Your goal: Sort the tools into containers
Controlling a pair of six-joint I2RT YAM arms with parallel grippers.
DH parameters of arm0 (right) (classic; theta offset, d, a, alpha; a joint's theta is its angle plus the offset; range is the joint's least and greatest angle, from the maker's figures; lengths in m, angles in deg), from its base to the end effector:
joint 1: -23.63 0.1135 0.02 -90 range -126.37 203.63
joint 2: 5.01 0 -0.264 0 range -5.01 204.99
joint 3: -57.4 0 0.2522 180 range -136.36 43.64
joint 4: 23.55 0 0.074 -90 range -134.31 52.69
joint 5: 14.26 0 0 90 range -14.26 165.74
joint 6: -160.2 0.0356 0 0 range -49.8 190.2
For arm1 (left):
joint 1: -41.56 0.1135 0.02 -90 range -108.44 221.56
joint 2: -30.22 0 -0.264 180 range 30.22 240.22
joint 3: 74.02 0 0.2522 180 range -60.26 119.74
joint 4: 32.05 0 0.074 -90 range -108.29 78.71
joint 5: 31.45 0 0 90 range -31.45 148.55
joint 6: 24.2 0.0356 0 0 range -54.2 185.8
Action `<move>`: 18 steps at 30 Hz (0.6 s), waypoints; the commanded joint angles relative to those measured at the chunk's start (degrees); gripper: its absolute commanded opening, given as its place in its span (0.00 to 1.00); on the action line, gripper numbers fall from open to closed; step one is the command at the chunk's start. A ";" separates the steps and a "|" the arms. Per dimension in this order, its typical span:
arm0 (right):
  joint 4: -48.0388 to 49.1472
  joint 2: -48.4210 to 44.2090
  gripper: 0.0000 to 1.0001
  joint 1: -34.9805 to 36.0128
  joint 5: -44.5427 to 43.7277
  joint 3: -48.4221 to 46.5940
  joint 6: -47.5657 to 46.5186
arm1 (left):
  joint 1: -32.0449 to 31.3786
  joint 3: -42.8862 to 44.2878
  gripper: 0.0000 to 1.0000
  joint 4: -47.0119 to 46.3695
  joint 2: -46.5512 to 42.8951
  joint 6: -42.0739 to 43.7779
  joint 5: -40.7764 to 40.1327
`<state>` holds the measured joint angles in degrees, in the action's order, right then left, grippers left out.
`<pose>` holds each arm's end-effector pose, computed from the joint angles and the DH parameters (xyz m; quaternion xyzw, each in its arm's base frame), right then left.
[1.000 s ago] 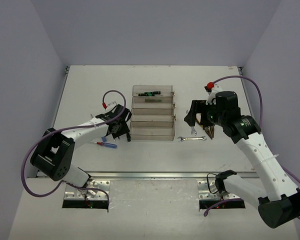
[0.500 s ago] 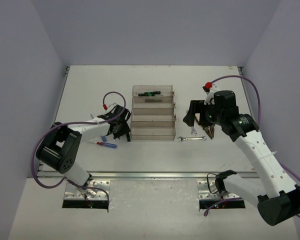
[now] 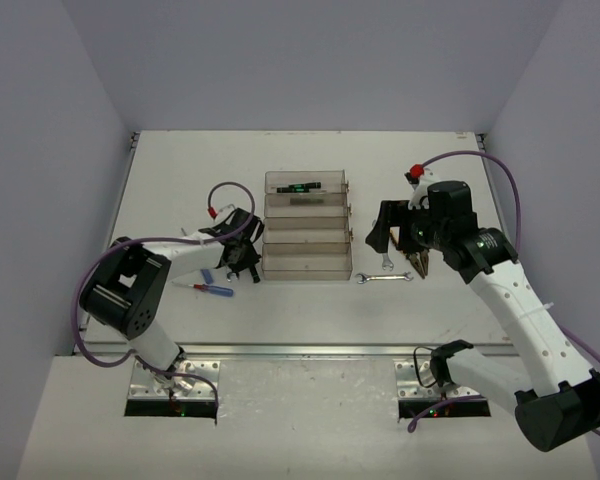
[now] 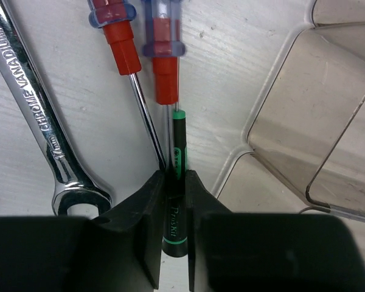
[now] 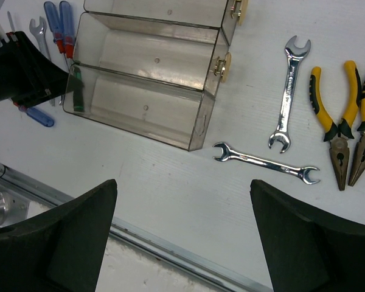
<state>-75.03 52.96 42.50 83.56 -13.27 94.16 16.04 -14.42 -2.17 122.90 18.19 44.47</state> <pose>0.1983 0.0729 0.3243 0.0105 0.9001 0.2147 0.3790 0.2681 -0.1184 0.1429 -0.2130 0.9416 -0.0425 0.2573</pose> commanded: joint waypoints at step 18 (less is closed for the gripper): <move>2.92 -1.50 0.89 -0.15 2.12 -0.58 0.22 | 0.47 -0.86 0.00 10.74 -12.16 8.29 0.87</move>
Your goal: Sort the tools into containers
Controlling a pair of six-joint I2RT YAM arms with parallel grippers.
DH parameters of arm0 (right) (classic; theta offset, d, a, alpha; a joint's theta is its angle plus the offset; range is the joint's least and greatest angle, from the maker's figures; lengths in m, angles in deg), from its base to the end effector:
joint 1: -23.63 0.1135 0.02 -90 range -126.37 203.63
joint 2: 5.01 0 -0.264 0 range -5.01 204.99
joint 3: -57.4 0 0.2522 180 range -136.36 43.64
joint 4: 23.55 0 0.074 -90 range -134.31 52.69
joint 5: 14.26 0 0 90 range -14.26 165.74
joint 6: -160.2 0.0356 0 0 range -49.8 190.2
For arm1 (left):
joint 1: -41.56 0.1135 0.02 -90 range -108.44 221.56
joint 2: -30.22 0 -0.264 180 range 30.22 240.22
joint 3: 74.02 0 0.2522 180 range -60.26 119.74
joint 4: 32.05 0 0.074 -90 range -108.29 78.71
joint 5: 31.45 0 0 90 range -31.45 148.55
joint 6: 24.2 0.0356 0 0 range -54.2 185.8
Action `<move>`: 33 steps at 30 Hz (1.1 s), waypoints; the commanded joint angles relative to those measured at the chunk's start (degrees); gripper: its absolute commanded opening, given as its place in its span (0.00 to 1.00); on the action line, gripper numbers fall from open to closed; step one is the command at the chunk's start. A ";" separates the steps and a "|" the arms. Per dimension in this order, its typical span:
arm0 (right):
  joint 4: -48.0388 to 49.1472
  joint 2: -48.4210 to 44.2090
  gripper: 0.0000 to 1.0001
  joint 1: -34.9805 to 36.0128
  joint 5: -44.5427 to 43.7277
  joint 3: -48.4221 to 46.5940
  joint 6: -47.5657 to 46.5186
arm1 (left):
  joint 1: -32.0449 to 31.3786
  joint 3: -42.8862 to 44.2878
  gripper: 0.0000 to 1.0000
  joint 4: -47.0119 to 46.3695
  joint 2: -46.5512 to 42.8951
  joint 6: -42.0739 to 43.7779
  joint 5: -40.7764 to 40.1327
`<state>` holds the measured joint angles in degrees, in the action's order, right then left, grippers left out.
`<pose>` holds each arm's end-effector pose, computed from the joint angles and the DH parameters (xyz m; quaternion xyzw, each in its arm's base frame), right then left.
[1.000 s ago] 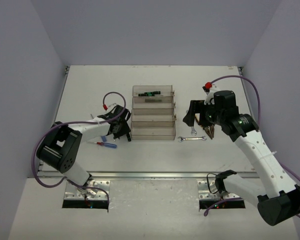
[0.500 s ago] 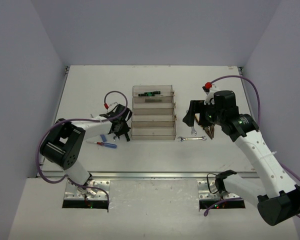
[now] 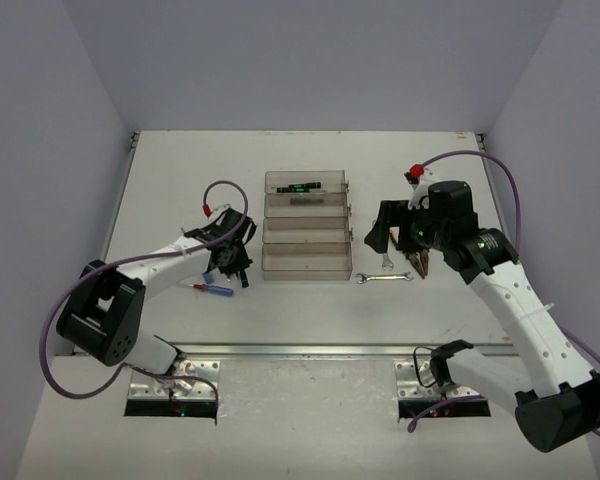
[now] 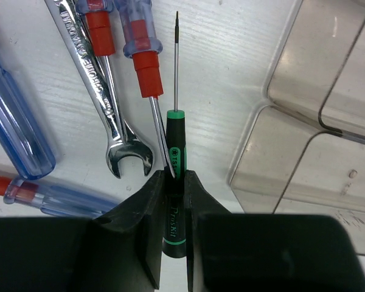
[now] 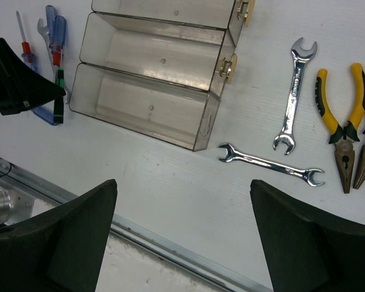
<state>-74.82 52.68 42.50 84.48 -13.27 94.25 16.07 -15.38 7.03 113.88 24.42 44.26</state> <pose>0.1973 0.0731 0.3256 0.0074 0.8979 0.2229 0.3796 0.2446 -0.1069 0.1716 -0.1613 0.9539 -0.0214 0.2524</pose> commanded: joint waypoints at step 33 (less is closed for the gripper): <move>2.12 -2.20 0.89 -0.19 1.16 -1.26 0.56 | 1.20 25.40 0.00 10.45 -5.84 7.32 -2.79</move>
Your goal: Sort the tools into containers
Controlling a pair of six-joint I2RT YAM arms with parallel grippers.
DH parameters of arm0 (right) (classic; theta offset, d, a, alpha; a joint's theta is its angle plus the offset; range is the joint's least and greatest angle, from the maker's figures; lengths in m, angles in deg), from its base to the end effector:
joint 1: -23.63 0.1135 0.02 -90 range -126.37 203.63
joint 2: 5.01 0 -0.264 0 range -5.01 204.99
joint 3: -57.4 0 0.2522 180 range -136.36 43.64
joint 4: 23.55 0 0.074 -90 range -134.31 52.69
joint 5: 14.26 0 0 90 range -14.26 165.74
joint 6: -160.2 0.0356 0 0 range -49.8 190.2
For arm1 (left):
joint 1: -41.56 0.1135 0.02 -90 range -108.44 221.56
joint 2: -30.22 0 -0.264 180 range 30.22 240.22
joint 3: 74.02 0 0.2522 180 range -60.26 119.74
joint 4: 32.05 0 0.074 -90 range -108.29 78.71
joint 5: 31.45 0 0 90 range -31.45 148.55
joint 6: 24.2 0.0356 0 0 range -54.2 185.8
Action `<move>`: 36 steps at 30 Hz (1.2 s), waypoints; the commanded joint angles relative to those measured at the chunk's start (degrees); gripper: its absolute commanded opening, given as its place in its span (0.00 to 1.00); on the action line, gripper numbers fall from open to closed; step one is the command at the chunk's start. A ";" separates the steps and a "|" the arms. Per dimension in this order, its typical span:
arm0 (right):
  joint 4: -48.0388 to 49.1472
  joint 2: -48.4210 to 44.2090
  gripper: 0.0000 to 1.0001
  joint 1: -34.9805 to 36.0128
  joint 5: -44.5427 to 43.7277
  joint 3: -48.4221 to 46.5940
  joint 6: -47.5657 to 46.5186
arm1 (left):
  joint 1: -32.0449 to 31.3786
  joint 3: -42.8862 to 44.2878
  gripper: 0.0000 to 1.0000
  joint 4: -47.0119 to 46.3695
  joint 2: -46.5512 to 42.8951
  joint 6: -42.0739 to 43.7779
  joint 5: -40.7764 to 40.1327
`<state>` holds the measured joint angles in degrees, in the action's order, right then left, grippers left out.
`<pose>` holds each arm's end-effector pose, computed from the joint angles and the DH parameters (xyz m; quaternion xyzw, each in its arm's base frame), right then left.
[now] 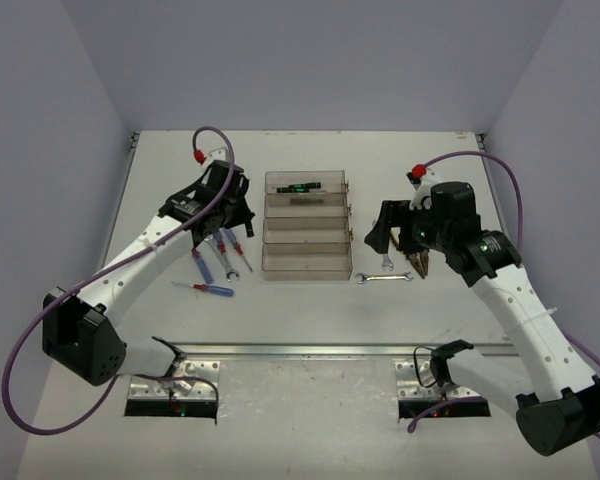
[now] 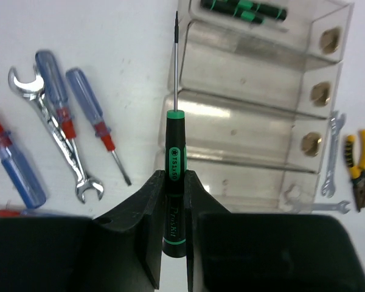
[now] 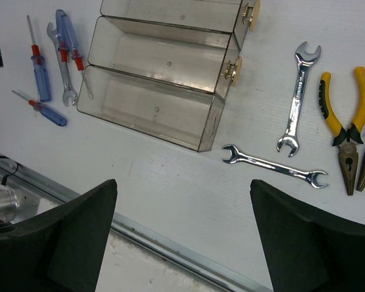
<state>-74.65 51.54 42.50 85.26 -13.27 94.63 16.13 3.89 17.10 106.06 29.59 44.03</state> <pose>0.1932 0.0723 0.3297 0.0063 0.8925 0.2331 0.3860 0.2579 -0.1127 0.2992 -0.1328 0.9148 -0.0849 0.3719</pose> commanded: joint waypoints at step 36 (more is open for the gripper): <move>2.01 -2.67 0.89 -0.19 -0.68 -1.37 -0.66 | -0.14 17.04 0.00 -50.20 41.02 86.64 31.74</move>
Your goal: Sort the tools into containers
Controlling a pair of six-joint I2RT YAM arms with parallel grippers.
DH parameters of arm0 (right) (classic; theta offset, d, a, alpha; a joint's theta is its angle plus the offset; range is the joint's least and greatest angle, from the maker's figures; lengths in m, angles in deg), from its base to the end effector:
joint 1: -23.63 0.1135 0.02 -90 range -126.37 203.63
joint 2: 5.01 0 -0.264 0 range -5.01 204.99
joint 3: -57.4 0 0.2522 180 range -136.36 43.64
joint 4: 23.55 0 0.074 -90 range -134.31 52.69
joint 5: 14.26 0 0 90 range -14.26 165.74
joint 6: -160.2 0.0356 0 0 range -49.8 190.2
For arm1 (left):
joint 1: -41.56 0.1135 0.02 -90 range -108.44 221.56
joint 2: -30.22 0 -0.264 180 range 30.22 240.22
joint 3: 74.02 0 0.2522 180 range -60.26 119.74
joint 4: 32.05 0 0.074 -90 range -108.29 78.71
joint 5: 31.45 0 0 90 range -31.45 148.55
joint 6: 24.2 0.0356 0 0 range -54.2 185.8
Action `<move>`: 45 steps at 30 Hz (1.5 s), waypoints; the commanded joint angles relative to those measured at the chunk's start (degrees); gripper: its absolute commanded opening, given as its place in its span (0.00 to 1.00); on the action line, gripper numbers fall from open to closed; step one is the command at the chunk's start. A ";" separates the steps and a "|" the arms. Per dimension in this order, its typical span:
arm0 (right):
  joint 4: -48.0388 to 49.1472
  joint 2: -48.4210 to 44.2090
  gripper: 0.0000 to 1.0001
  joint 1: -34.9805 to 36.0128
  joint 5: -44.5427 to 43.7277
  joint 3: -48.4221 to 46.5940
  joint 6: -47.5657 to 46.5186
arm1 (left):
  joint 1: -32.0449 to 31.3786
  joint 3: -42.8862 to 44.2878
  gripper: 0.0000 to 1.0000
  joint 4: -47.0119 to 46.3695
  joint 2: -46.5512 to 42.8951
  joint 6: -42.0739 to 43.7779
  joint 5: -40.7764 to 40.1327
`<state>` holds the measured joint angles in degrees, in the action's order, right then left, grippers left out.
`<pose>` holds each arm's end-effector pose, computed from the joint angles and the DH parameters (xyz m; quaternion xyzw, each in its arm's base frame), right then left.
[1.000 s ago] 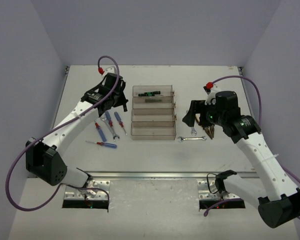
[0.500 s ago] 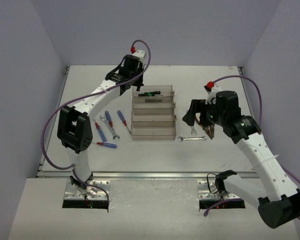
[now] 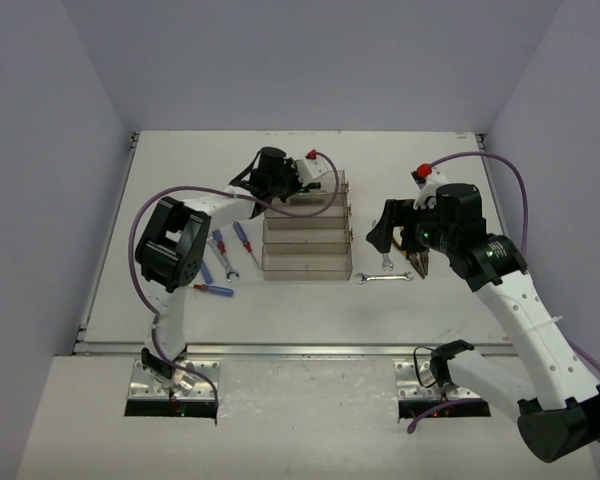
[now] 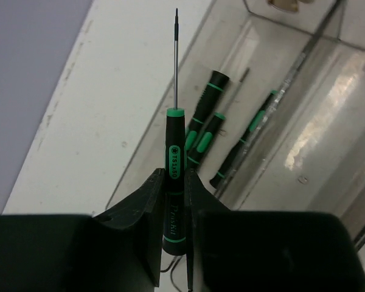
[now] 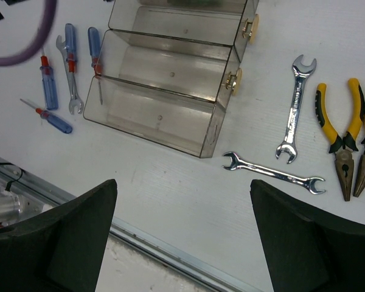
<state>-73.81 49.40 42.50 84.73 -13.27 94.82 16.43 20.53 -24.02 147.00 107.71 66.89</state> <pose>0.1865 0.0696 0.3378 0.0074 0.8810 0.2377 0.4091 0.4204 -0.2029 0.1987 0.5078 0.7010 0.0101 0.5006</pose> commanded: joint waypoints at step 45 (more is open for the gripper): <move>3.25 1.51 0.90 -0.18 1.02 -0.29 0.40 | 12.46 2.95 1.00 44.01 -18.37 -83.02 -20.63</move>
<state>-73.33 51.59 42.50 85.17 -13.48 94.84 30.04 25.75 13.46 126.24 30.93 41.24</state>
